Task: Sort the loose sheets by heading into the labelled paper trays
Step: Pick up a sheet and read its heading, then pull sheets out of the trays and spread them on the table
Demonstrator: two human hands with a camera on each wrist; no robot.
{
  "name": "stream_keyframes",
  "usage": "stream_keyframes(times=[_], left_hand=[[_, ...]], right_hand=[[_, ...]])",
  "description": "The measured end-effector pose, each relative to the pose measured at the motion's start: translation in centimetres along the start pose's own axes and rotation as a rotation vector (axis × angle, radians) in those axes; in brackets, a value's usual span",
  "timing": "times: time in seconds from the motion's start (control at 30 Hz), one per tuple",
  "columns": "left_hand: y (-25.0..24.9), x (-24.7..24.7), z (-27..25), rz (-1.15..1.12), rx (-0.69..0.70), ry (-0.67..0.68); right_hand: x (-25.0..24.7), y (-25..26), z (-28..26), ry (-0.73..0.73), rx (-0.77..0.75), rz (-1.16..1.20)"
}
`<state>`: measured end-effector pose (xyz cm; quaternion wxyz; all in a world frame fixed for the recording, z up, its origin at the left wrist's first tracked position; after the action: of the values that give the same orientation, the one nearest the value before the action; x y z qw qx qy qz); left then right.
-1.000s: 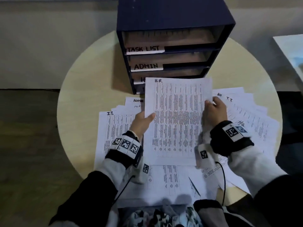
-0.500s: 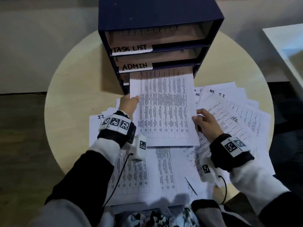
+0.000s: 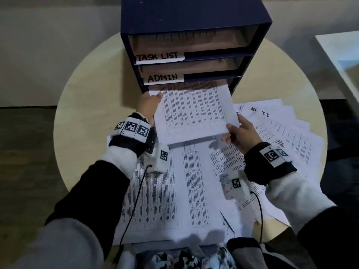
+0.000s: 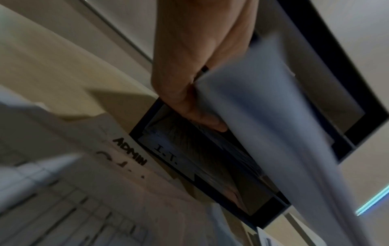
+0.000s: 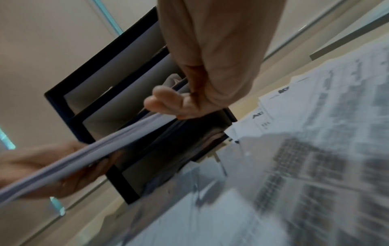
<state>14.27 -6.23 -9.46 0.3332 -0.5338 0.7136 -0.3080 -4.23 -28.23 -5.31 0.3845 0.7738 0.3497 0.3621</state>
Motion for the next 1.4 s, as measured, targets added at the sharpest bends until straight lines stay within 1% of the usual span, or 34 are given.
stream_keyframes(times=[0.03, 0.1, 0.13, 0.23, 0.33, 0.4, 0.43, 0.57, 0.7, 0.8, 0.87, 0.9, 1.0, 1.07, 1.27, 1.37, 1.4], left_hand=[[0.0, 0.0, -0.5, 0.002, 0.012, 0.016], [-2.0, 0.4, -5.2, 0.01, 0.058, 0.046], [-2.5, 0.6, -6.5, 0.002, 0.088, 0.062], [-2.2, 0.2, -7.6, -0.059, 0.112, 0.055], [-2.7, -0.3, -8.3, 0.0, 0.172, 0.054], [-3.1, -0.5, -8.4, 0.021, 0.192, 0.045], [-3.2, -0.6, -8.2, 0.037, 0.201, 0.036], [-3.8, 0.1, -7.5, 0.144, 0.213, 0.039], [-3.9, 1.0, -6.3, 0.203, 0.169, 0.032], [-4.3, 1.3, -5.3, 0.25, 0.158, 0.025], [-4.6, 1.4, -4.9, 0.289, 0.166, 0.004], [-4.7, 1.4, -4.7, 0.305, 0.164, -0.005], [-4.9, 1.3, -4.4, 0.345, 0.152, -0.04], [-5.1, 1.2, -4.4, 0.375, 0.162, -0.041], [-4.6, 0.3, -5.6, 0.363, 0.194, 0.029], [-3.2, -0.7, -6.8, 0.334, 0.226, 0.066], [-2.5, -1.0, -7.1, 0.374, 0.227, 0.072]], right_hand=[[0.3, 0.4, 0.7, -0.024, -0.002, 0.047], [1.4, 1.1, 2.1, -0.051, -0.012, 0.112], [2.1, 1.7, 2.8, -0.05, -0.023, 0.134], [4.2, 3.5, 4.8, -0.046, -0.05, 0.212], [5.3, 4.3, 7.2, -0.081, -0.036, 0.319], [5.5, 4.5, 8.6, -0.146, -0.059, 0.28], [5.6, 4.7, 9.0, -0.167, -0.07, 0.212], [5.4, 5.1, 10.4, -0.246, -0.064, 0.12], [5.1, 5.0, 10.2, -0.267, -0.101, -0.029], [4.9, 3.7, 9.9, -0.304, -0.09, -0.077], [5.0, 3.5, 9.8, -0.332, -0.116, -0.225], [5.2, 3.5, 9.8, -0.312, -0.112, -0.284], [6.2, 3.4, 10.4, -0.219, -0.06, -0.254], [6.6, 3.4, 10.5, -0.207, -0.028, -0.277], [6.5, 3.2, 9.0, -0.138, -0.033, -0.293], [5.9, 2.6, 7.6, -0.109, -0.056, -0.337], [5.8, 2.2, 7.0, -0.095, -0.055, -0.36]])
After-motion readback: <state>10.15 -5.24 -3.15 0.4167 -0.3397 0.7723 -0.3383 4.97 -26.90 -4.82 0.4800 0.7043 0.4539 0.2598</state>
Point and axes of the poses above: each hand's wrist, its own z-axis towards the middle knuckle, its own x-axis out of the palm, y = z × x, the point moved 4 cm from there along z, towards the middle knuckle, and after that the axes turned 8 degrees about z, right-handed, at the moved point
